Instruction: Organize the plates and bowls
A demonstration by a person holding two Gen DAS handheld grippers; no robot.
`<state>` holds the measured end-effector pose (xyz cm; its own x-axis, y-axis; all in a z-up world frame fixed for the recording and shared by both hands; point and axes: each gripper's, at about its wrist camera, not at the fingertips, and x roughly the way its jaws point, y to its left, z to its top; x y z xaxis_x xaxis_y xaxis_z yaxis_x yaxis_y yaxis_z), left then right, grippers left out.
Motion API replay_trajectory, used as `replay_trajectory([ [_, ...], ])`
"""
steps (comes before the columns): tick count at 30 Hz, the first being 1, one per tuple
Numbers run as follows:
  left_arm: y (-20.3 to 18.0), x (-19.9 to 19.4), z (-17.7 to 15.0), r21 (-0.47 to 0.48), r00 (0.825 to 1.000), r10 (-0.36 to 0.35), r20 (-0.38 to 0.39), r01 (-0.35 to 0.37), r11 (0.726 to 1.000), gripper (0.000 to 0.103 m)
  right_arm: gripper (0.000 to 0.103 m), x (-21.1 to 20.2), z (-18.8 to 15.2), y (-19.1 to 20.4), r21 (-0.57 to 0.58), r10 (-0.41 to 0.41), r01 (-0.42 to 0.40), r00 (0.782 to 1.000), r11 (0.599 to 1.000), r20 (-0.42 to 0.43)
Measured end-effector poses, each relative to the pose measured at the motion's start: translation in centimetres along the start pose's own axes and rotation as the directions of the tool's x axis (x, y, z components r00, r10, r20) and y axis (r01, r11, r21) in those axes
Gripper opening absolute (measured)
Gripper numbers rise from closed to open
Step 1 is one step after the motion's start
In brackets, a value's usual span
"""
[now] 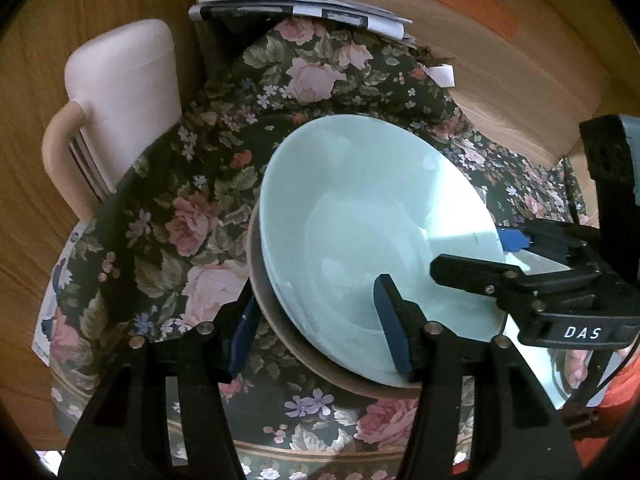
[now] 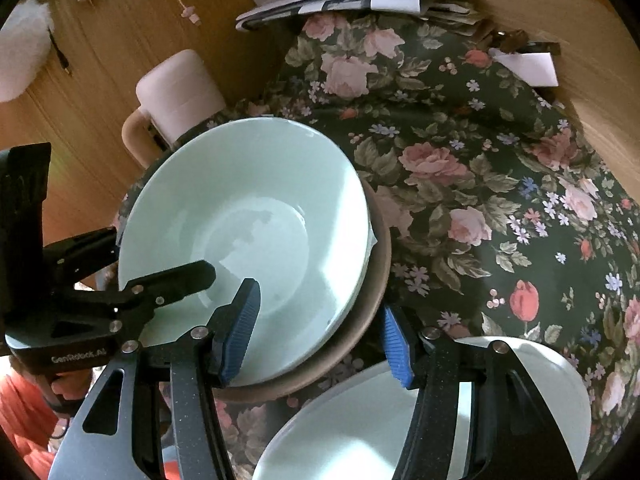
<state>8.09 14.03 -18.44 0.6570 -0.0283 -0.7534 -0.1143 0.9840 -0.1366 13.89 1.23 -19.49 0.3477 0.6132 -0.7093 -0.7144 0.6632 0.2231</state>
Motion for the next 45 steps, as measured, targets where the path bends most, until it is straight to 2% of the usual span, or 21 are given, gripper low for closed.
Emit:
replay_trajectory([
  [4,0.0,0.0,-0.1,-0.002,1.000,-0.006,0.019,0.006,1.000,0.056,0.041,0.9,0.3,-0.7,0.027,0.015,-0.014,1.000,1.000,-0.026],
  [7,-0.1,-0.1,-0.2,0.005,0.999,0.002,0.034,-0.002,1.000,0.055,0.038,1.0,0.3,-0.9,0.042,0.018,-0.017,0.999,0.999,-0.029],
  [13,-0.3,-0.2,0.0,0.000,0.999,0.039,0.032,-0.039,0.999,0.050,0.037,0.8,0.2,-0.3,0.032,-0.007,0.008,1.000,0.999,-0.019],
  [18,-0.5,-0.2,0.0,-0.003,0.997,0.065,0.045,-0.065,0.998,0.050,0.037,0.3,0.2,-0.6,0.065,0.005,-0.004,1.000,0.998,-0.008],
  [22,-0.5,-0.4,0.2,-0.019,0.997,0.053,0.049,-0.053,0.998,0.050,0.037,-0.7,0.2,-0.8,0.077,0.000,-0.001,1.000,0.997,0.016],
  [33,-2.6,-1.6,1.2,0.011,0.994,0.025,0.103,-0.026,1.000,0.050,0.037,-4.9,-0.5,-1.6,0.104,-0.034,0.025,0.995,0.994,0.094],
  [45,-6.3,-2.4,1.8,0.088,0.990,-0.032,0.138,0.020,0.996,0.050,0.037,-8.0,-2.0,-3.3,0.169,-0.084,0.060,0.986,0.984,0.143],
])
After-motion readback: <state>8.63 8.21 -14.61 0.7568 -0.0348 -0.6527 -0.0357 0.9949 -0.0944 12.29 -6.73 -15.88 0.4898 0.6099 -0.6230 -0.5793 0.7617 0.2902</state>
